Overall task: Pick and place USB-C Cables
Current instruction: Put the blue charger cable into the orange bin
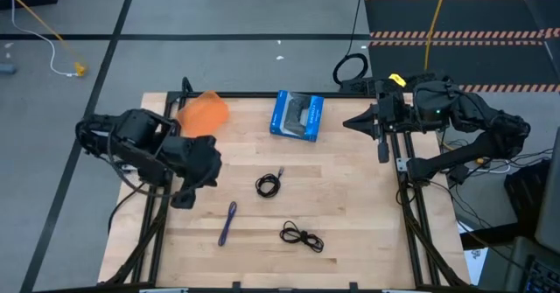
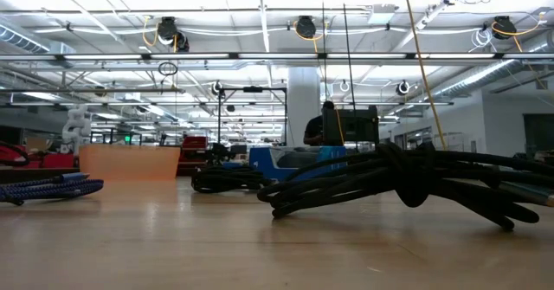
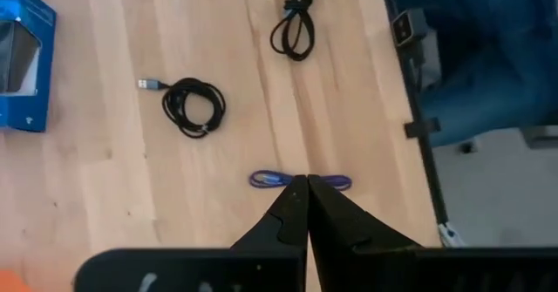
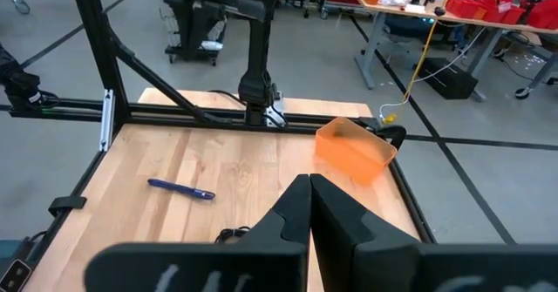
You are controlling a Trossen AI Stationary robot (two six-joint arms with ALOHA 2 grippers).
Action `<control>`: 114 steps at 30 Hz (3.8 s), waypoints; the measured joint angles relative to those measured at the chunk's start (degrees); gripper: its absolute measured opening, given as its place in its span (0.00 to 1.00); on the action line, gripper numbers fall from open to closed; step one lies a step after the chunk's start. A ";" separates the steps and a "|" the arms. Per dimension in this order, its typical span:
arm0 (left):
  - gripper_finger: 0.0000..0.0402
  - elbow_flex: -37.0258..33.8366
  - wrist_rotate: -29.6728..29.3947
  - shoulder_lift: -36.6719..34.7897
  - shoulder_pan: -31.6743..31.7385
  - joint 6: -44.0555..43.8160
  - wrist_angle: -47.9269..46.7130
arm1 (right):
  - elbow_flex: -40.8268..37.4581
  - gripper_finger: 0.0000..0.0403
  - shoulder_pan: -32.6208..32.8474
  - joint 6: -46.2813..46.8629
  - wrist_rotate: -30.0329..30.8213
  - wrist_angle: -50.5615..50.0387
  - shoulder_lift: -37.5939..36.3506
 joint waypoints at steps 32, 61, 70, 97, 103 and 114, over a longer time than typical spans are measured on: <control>0.01 -14.19 4.24 3.05 -10.55 -57.93 0.02 | -0.04 0.00 0.02 -1.26 -0.02 0.32 0.02; 0.01 -14.21 -9.15 5.09 -15.47 -85.61 0.01 | -0.04 0.00 0.02 -5.18 0.13 -0.21 0.02; 0.02 -14.21 -8.42 11.51 -15.46 -85.39 0.28 | -0.04 0.00 0.02 -5.82 0.13 0.10 0.02; 0.39 -14.21 -5.26 25.74 -15.58 -85.95 3.41 | -0.04 0.00 0.00 -5.65 0.11 -0.78 0.02; 0.44 -14.21 -5.02 25.72 -15.42 -86.16 9.10 | -0.04 0.00 0.01 -5.65 0.11 -0.78 0.02; 0.45 -15.47 -4.85 25.93 -15.98 -88.92 10.36 | -0.04 0.00 0.02 -5.84 0.03 -0.78 0.02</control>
